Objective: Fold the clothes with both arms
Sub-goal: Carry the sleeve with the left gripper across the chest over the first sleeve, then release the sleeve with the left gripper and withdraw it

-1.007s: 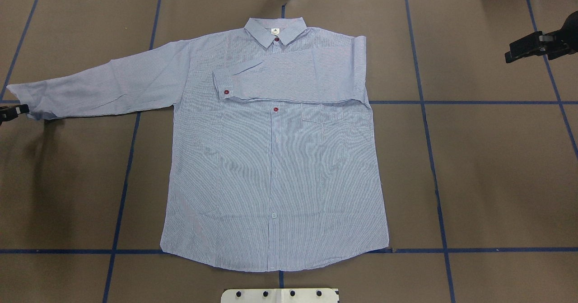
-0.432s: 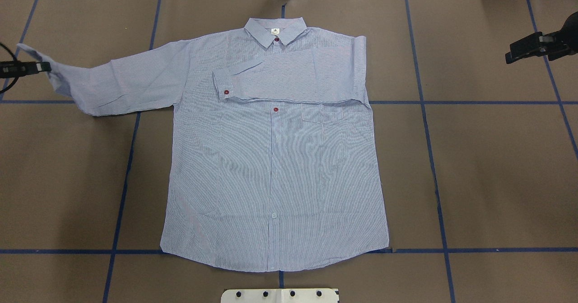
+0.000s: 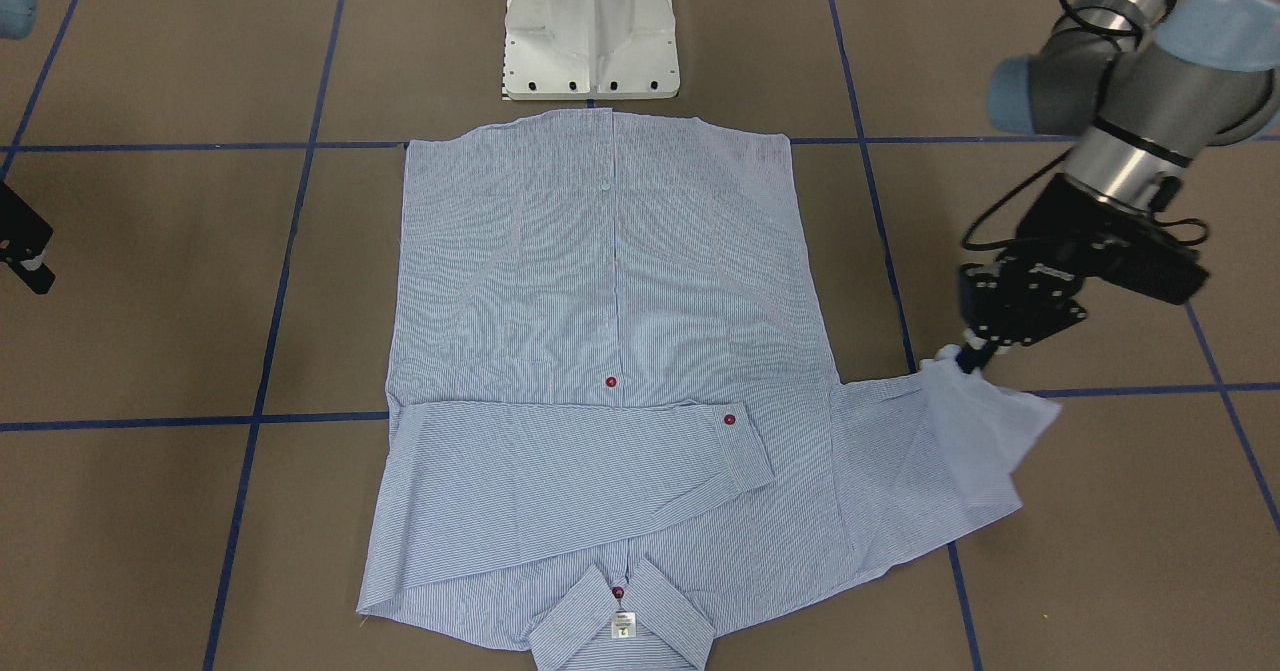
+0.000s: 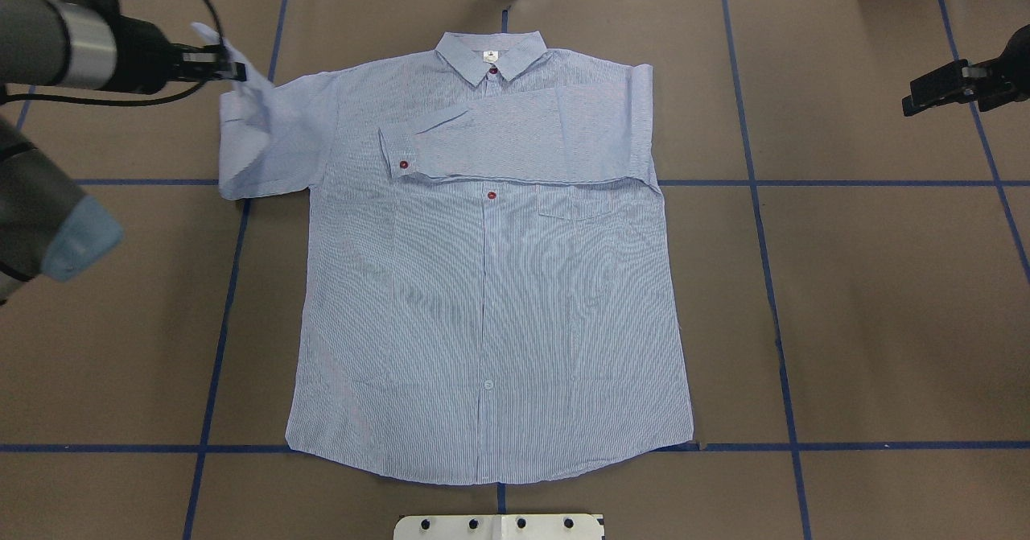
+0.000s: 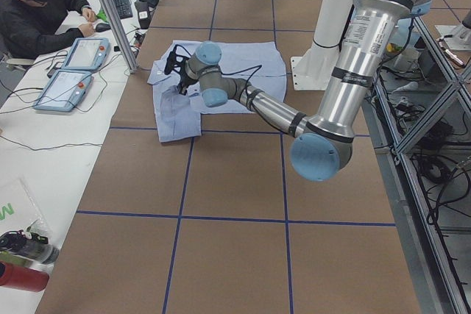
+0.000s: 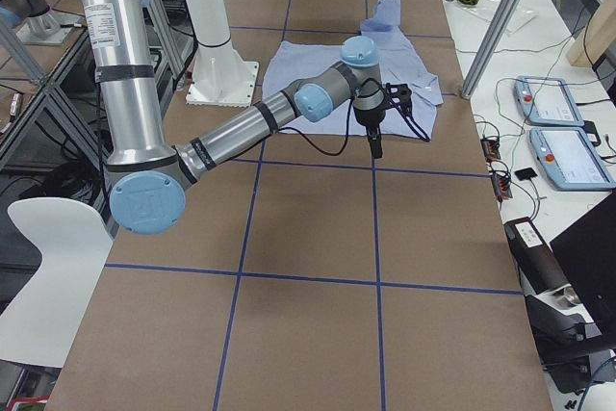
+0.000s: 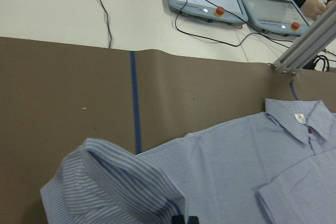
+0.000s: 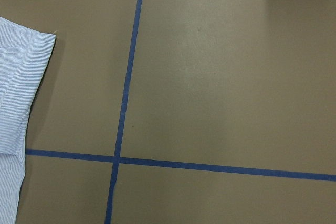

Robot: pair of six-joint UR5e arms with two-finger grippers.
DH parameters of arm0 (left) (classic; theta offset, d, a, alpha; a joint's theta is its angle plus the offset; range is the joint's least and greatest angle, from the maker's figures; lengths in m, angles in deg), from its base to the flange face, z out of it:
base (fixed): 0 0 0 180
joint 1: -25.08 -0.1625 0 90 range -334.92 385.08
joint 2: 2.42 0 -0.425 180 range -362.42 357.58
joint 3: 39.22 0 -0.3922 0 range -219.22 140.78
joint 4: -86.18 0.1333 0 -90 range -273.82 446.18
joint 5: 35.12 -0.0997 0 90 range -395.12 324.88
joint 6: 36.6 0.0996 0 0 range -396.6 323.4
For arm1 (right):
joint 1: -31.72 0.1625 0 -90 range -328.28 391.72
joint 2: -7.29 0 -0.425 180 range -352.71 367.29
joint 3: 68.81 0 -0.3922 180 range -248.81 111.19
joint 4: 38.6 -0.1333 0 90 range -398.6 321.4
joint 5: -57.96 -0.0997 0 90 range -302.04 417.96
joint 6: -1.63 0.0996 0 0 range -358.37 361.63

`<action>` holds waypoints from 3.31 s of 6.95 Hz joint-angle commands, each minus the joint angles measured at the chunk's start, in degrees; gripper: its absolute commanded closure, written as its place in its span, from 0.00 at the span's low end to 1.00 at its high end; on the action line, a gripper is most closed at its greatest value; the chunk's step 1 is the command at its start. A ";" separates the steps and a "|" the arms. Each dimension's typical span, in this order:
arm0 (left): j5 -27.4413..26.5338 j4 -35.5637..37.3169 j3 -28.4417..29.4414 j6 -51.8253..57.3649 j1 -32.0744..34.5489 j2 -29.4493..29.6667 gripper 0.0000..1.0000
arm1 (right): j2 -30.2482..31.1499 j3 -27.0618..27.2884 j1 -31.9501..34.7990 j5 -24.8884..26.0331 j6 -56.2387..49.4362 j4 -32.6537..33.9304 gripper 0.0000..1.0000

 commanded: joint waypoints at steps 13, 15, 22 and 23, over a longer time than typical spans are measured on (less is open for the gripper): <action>-21.94 12.19 12.69 -8.61 -27.98 26.92 0.00 | 0.89 0.11 -0.09 0.15 0.19 0.00 0.00; -21.61 17.60 9.12 -0.76 -27.73 26.23 0.00 | 0.45 0.72 -0.61 0.06 4.29 -0.35 0.00; -14.22 20.81 -26.39 10.29 -22.37 -8.54 0.00 | 8.33 20.73 -38.24 29.87 49.09 -5.01 0.00; -15.09 18.90 -28.07 8.11 -22.45 -14.67 0.00 | 10.88 22.94 -43.10 32.81 51.67 -4.92 0.00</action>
